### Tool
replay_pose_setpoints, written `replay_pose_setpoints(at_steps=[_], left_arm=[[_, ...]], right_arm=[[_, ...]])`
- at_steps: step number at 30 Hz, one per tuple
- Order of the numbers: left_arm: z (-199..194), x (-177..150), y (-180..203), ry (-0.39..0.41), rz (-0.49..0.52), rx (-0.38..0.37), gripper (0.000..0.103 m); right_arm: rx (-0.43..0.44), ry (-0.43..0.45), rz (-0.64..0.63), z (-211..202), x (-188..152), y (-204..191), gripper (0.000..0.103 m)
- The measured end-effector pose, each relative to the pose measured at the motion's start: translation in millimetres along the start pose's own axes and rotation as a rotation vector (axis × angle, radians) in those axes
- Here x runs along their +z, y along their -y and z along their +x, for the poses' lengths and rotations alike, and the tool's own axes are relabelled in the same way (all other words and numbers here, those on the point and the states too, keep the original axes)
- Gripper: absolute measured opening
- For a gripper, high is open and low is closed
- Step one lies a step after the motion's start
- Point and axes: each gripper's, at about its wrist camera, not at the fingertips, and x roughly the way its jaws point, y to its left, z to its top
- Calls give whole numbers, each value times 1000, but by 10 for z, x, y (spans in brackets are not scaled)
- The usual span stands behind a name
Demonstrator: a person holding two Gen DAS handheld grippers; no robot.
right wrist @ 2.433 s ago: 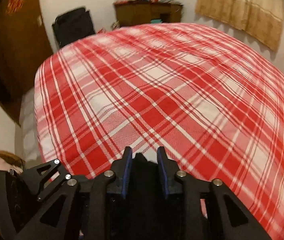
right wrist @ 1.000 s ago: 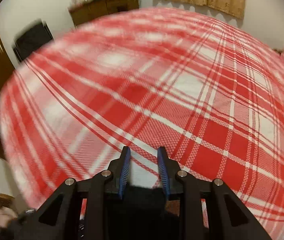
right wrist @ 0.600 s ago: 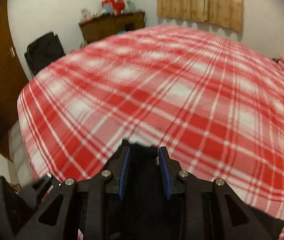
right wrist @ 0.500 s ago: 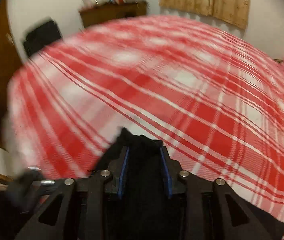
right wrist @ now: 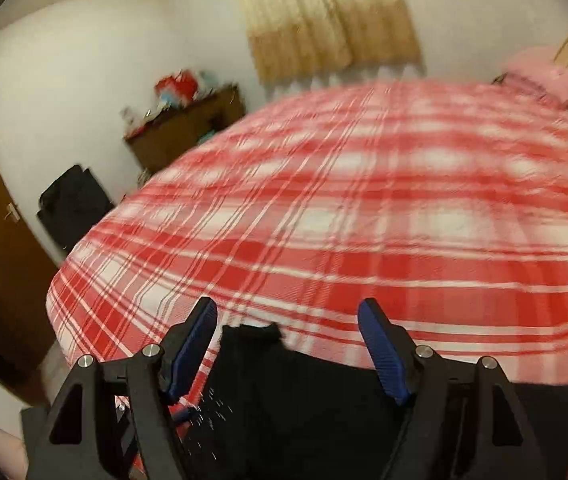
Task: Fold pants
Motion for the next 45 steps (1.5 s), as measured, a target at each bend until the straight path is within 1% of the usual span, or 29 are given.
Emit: replay_pose_setpoints(at_steps=[1,3,5,7,8,10,12,15,17,20,25,30,33,35,37,39,40,42,43,44,45], left_arm=[[8,-3,-7,-1,-1,-1,84],[11,13,-32,-6,-10,-4,86],[27,38,-82,-19,-35,-5,93],[36,55,-145,-36,-69,-12,97],[41,62,-161,-40,-76,-13,97],[32,71,-155,-42,-72,-1,97],[54,76,-142,-46,-69,12,97],[63,98,-118,-58,-65,29,100],[87,100,-121,-68,-66,46,102],[94,124,-113,-83,-83,52,103],[112,173,-76,-94,-80,68,103],[80,231,-96,-105,-101,73,103],[-35,314,-136,-59,-114,98,103],[-67,401,-165,-36,-126,81,103],[-14,478,-184,-56,-145,52,103],[99,516,-227,-95,-204,9,103],[193,524,-266,-123,-252,-25,103],[333,469,-282,-165,-312,-64,103],[428,432,-291,-193,-339,-69,103],[437,416,-244,-184,-328,-57,103],[433,413,-185,-173,-291,-37,103]], right_arm=[[-37,-3,-24,-77,-53,-2,73],[-165,-23,-87,-315,-252,61,73],[-238,-32,-90,-513,-434,169,73],[-285,-37,-69,-654,-583,324,73],[-291,-42,-47,-709,-672,420,73],[-311,-50,6,-710,-805,588,73],[-319,-56,25,-689,-950,651,73],[-392,-32,-57,-645,-1073,523,73],[-465,-43,-134,-567,-1120,398,74],[-516,-50,-204,-537,-1171,285,76],[-491,-6,-158,-650,-1237,330,78],[-488,0,-161,-689,-1268,314,78],[-464,18,-137,-740,-1276,349,78],[-450,30,-119,-766,-1287,378,78],[-436,39,-97,-792,-1283,396,78],[-420,45,-77,-813,-1279,414,78],[-411,48,-68,-820,-1275,426,78],[-384,63,-37,-853,-1265,456,78],[-363,75,-14,-883,-1265,482,78],[-342,85,9,-915,-1260,510,78],[-320,113,52,-990,-1250,558,78]])
